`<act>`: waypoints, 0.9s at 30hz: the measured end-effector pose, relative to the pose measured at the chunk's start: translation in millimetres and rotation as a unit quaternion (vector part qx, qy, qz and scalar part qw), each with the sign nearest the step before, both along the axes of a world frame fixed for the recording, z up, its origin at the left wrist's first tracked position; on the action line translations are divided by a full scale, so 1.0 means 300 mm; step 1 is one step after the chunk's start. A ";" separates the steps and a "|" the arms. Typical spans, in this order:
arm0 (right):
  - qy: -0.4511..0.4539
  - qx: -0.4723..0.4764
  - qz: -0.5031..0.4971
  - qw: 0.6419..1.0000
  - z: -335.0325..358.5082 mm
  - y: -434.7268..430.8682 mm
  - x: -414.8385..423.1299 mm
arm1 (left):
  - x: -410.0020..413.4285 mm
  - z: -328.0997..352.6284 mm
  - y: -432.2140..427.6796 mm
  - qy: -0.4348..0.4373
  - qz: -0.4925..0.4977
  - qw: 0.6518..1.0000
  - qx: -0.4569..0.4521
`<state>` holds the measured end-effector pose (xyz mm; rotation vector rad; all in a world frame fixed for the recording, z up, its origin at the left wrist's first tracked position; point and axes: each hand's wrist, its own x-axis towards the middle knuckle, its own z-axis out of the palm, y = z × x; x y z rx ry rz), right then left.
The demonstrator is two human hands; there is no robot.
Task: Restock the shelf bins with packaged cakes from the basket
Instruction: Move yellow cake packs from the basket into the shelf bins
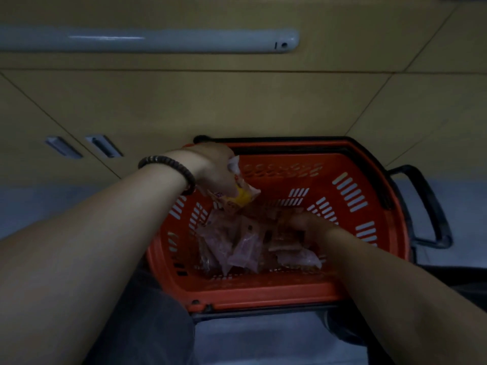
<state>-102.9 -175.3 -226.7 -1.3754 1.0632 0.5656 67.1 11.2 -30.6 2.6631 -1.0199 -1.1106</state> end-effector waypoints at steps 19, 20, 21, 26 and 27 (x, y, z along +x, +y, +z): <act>-0.247 -0.153 0.174 0.941 0.834 0.020 -0.183 | -0.105 0.151 0.242 0.052 0.234 0.932 -0.273; -0.259 -0.154 0.178 0.937 0.877 0.024 -0.196 | -0.116 0.166 0.261 0.054 0.240 0.924 -0.292; -0.268 -0.173 0.191 0.928 0.908 0.020 -0.202 | -0.126 0.180 0.278 0.060 0.240 0.919 -0.305; -0.340 -0.273 0.214 0.874 1.080 0.028 -0.200 | -0.161 0.334 0.374 0.014 0.194 0.885 -0.422; -0.360 -0.296 0.227 0.855 1.121 0.031 -0.194 | -0.163 0.383 0.395 -0.005 0.177 0.878 -0.444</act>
